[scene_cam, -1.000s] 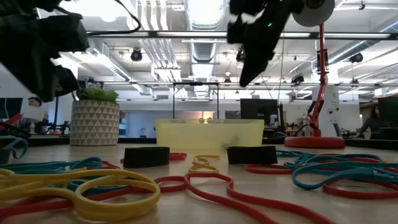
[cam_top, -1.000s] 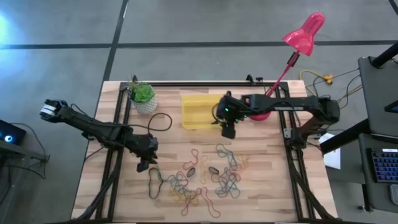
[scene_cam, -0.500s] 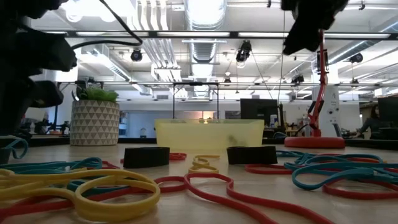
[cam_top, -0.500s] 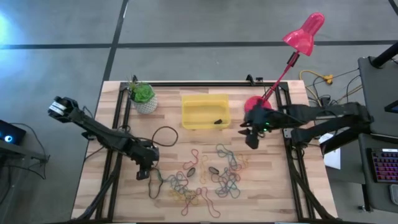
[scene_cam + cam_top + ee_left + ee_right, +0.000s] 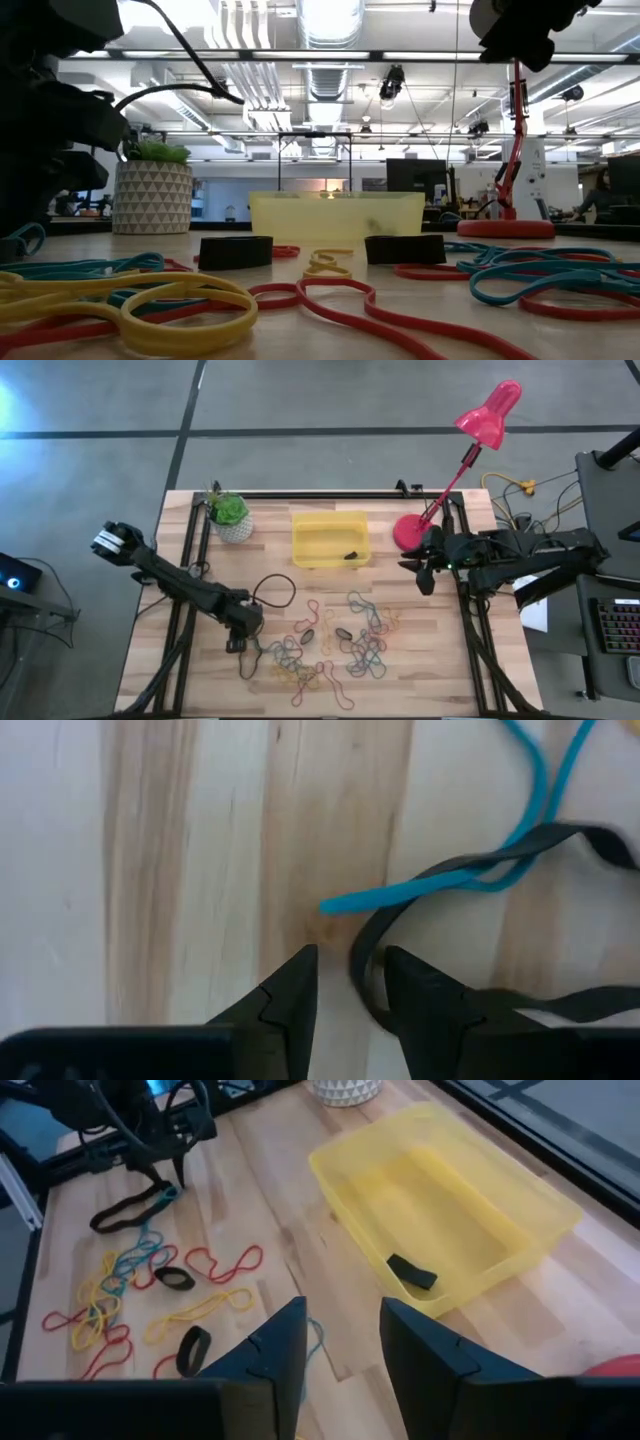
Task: Pick and place rubber bands into bin
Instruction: Put the black rubber band into the yellow bin
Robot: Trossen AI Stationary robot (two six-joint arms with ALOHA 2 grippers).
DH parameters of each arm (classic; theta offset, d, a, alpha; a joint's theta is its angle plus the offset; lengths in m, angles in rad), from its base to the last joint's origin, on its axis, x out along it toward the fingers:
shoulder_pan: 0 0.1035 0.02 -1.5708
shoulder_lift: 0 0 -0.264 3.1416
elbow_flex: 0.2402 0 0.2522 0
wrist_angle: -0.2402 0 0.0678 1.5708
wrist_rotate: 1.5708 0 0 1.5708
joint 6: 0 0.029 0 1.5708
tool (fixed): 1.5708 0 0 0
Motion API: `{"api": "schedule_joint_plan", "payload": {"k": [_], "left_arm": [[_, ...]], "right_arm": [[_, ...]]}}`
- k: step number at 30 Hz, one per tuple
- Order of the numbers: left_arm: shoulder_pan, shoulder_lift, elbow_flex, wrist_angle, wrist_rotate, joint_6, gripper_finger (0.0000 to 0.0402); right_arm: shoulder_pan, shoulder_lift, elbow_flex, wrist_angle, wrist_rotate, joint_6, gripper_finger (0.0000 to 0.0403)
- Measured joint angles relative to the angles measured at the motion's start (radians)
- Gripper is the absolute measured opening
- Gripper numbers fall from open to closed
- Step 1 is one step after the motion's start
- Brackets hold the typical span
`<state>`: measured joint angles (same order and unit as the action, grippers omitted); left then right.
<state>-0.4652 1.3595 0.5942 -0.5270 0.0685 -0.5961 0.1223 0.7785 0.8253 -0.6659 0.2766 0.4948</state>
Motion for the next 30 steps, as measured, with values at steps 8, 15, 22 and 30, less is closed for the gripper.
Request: {"api": "schedule_joint_plan", "payload": {"k": [8,15,22,30], "left_arm": [[0.0,0.009,-0.002,0.002,-0.019,-0.026,0.0031],[0.0,-0.034,-0.003,-0.018,-0.051,-0.027,0.0001],[0.0,-0.161,0.044,-0.006,-0.091,-0.01,0.0],[0.023,-0.348,0.084,0.147,-0.323,0.096,0.0]], "right_arm": [[0.0,0.009,0.0,-0.012,0.005,-0.008,0.0105],[0.0,0.018,-0.001,-0.009,0.015,-0.023,0.0092],[0.0,0.03,-0.001,-0.009,0.015,-0.028,0.008],[0.0,0.041,-0.013,0.001,0.015,-0.031,0.0068]]}}
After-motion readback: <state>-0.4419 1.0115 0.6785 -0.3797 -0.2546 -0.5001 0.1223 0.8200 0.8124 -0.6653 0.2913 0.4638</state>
